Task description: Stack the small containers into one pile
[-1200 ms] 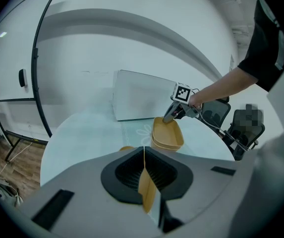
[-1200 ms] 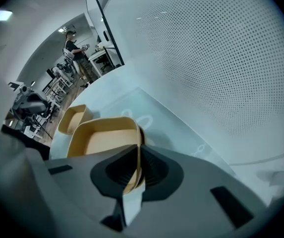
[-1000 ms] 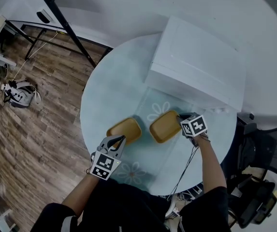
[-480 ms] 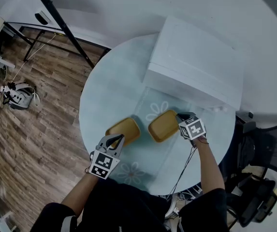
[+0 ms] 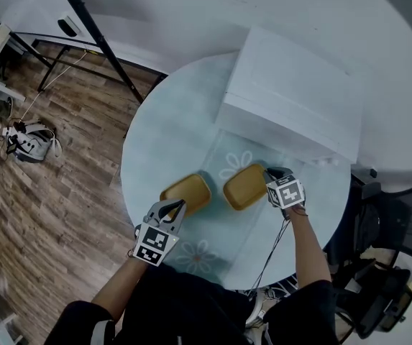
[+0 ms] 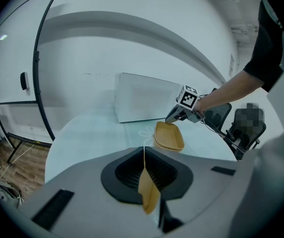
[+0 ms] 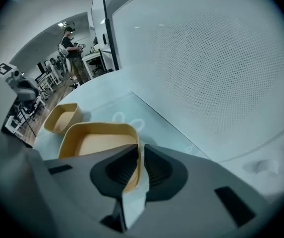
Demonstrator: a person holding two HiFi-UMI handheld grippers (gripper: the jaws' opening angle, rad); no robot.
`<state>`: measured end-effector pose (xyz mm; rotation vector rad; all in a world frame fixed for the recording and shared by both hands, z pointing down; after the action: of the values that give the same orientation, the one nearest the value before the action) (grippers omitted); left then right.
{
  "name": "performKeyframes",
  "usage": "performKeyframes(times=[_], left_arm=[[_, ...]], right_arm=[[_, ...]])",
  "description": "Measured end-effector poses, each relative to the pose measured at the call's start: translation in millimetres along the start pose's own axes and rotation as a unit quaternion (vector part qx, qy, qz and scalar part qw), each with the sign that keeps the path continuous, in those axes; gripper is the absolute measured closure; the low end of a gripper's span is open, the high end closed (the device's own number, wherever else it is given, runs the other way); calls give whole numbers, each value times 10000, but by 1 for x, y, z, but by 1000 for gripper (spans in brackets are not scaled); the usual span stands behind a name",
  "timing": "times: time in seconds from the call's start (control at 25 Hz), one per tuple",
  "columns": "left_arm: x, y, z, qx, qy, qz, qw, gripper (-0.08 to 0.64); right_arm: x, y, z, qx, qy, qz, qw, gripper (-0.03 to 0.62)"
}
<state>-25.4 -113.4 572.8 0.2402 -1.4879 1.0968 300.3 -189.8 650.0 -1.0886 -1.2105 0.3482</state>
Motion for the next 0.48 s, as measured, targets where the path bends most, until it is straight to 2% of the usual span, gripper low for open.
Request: performKeyframes(times=[0.24, 0.36, 0.48], left_arm=[[0, 4, -3, -5, 0, -64, 10000, 545], [0, 8, -8, 33, -1, -112, 9999, 545], [-2, 14, -10, 50, -27, -164, 9998, 545]], right_arm=[[-10, 24, 8, 163, -287, -479, 9983, 557], [-13, 39, 23, 118, -522, -729, 9959, 557], [-17, 50, 43, 38, -509, -876, 9948, 557]])
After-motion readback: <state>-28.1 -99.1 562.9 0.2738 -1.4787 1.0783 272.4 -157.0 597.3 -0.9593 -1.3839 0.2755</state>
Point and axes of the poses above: the fingertips, and each gripper's own axes: y backward along the fingers, z to its left, x out of its underside, the point moved 6 cm from there along y, backward along the fingers, and after that the axes turned 9 degrees about -z, right-handed, at the moved point
